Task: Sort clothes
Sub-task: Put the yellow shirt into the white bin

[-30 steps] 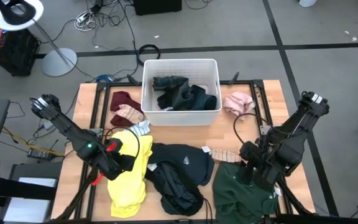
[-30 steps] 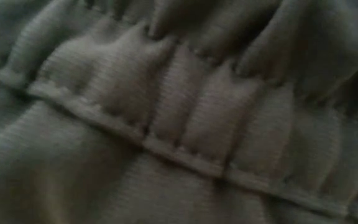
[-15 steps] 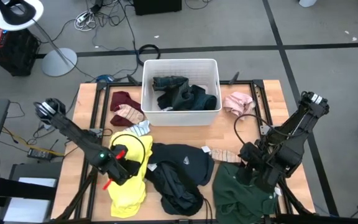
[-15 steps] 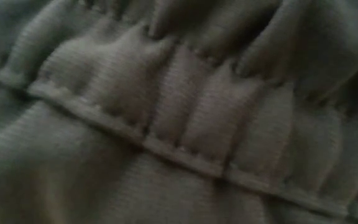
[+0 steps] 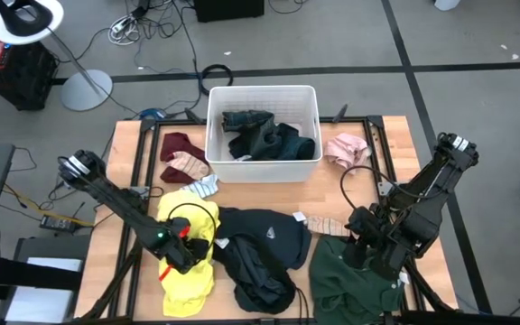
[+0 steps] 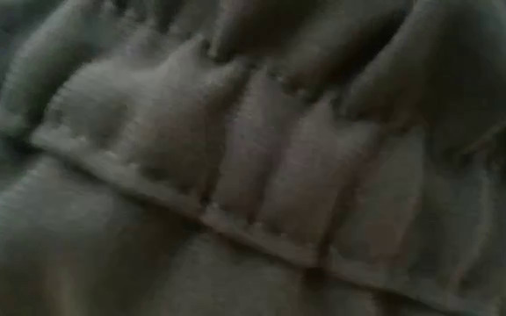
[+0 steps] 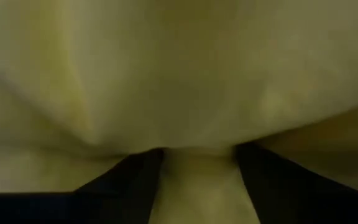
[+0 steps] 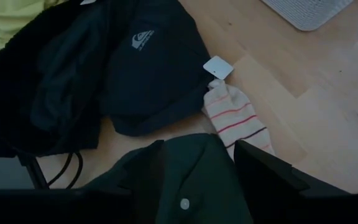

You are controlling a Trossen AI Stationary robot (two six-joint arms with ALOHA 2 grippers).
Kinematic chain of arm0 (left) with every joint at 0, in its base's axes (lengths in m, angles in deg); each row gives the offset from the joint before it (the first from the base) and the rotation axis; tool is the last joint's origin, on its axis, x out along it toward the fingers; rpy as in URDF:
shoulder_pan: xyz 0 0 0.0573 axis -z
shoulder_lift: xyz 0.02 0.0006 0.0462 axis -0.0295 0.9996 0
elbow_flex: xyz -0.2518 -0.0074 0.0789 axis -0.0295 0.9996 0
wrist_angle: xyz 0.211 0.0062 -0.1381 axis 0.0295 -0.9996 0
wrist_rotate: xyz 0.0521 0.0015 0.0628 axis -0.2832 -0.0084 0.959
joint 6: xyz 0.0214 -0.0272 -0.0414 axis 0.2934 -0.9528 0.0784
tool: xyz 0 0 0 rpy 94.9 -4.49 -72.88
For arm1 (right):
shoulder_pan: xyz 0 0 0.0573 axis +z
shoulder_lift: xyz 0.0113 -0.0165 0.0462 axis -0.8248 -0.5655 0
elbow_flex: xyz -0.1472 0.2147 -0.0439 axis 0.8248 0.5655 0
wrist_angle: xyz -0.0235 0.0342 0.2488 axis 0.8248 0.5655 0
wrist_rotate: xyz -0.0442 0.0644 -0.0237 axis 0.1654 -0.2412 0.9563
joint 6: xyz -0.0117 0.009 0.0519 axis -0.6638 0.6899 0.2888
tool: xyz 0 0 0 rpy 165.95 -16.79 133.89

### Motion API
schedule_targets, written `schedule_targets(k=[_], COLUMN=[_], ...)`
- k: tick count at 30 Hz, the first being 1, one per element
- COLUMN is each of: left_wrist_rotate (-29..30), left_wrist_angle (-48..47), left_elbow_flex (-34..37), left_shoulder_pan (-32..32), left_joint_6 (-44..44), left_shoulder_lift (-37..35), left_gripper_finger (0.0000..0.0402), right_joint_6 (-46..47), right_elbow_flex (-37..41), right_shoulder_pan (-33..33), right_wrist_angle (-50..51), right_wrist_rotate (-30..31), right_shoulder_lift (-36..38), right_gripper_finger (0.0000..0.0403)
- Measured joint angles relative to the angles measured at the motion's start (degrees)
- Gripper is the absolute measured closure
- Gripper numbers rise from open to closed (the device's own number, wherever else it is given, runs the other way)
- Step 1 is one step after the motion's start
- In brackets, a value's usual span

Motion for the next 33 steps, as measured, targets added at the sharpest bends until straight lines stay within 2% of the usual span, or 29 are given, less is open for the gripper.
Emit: schedule_targets(k=[3, 6, 8, 12, 16, 21, 26, 28, 33], left_wrist_rotate=[-0.3, -0.5, -0.8, -1.0, -0.5, 4.3, 6.0, 8.0, 18.5], left_wrist_angle=[-1.7, -5.5, -7.5, -12.1, -18.9, -30.5, -46.1, -51.6, -51.9], left_elbow_flex=[-1.6, -3.6, -4.9, -8.4, -15.0, -26.6, -40.0, -45.0, -52.4], left_shoulder_pan=[0.0, 0.1, 0.1, 0.1, 0.1, 0.1, 0.1, 0.1, -0.7], left_joint_6=[0.2, 1.9, 3.1, 3.7, 6.1, 8.5, 11.1, 11.6, 18.9], left_shoulder_lift=[0.1, -0.1, -0.4, -1.0, -1.0, -1.0, -1.1, -1.1, -2.4], left_gripper_finger=[0.0258, 0.0355, 0.0384, 0.039, 0.0397, 0.0399, 0.0399, 0.0399, 0.04], right_joint_6=[0.0, -0.1, -0.1, -0.1, -1.0, -1.5, -1.6, -1.6, -1.6], right_elbow_flex=[0.0, 0.0, 0.0, 0.0, 0.0, 0.0, 0.0, 0.0, 0.0], right_shoulder_pan=[0.0, 0.0, 0.0, 0.0, 0.0, -0.2, -0.2, -0.2, -0.5], right_wrist_angle=[0.0, 0.0, 0.0, 0.0, 0.3, 0.5, 0.9, 1.1, 1.3], right_wrist_rotate=[0.0, 0.8, 2.1, 3.5, 4.3, 4.4, 4.5, 4.5, 4.5], right_shoulder_lift=[0.0, 0.0, 0.0, 0.0, 0.0, 0.0, 0.0, 0.0, 0.0], right_gripper_finger=[0.0211, 0.0211, 0.0212, 0.0215, 0.022, 0.0227, 0.0232, 0.0233, 0.0234])
